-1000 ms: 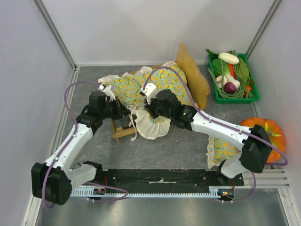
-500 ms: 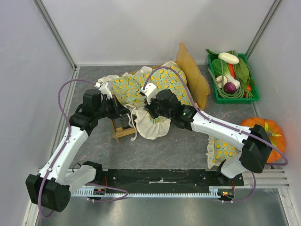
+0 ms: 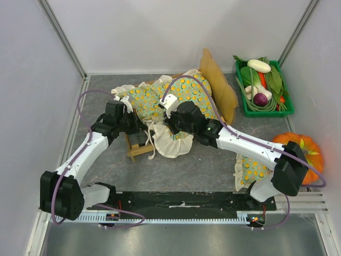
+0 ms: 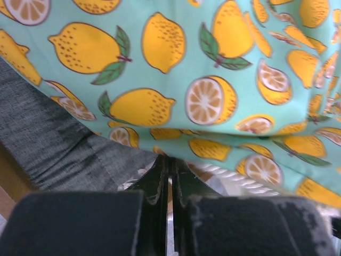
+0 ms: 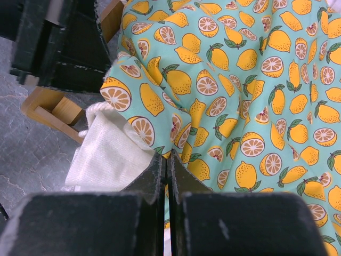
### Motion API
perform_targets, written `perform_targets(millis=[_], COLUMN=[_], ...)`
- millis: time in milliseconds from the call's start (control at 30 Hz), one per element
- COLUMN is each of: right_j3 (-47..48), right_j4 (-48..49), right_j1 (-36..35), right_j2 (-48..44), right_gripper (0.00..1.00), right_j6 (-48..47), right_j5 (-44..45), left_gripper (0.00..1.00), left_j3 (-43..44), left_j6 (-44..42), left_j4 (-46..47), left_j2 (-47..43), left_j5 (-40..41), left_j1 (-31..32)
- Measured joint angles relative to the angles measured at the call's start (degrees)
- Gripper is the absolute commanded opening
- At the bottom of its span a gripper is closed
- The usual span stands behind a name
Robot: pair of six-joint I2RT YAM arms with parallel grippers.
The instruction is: Set up the pet bed
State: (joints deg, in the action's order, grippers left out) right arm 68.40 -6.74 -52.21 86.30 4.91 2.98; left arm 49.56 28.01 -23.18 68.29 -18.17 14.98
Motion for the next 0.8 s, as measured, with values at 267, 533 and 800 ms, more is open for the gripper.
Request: perform_targets(millis=[267,533,800], right_j3=[0.0,0.0,0.0], right_j4=[0.0,0.1,0.2], right_j1=[0.0,0.0,0.0], right_j2=[0.2,0.7,0.7], right_gripper=[0.01,0.01,0.01], right_j6=[0.1,0.2,0.9], right_j5=[-0.9,-1.7,-2.1], left_gripper=[0.02,0.02,0.02], left_j3=[-6.4,-5.2,-6.5], left_j6=[-0.5,-2.7,-3.9], left_j4=[5.8,8.6,10.7], left_j2=[0.4,-3.6,-2.8], left_j5=[4.7,9.5,8.9], left_j1=[0.0,0.0,0.0])
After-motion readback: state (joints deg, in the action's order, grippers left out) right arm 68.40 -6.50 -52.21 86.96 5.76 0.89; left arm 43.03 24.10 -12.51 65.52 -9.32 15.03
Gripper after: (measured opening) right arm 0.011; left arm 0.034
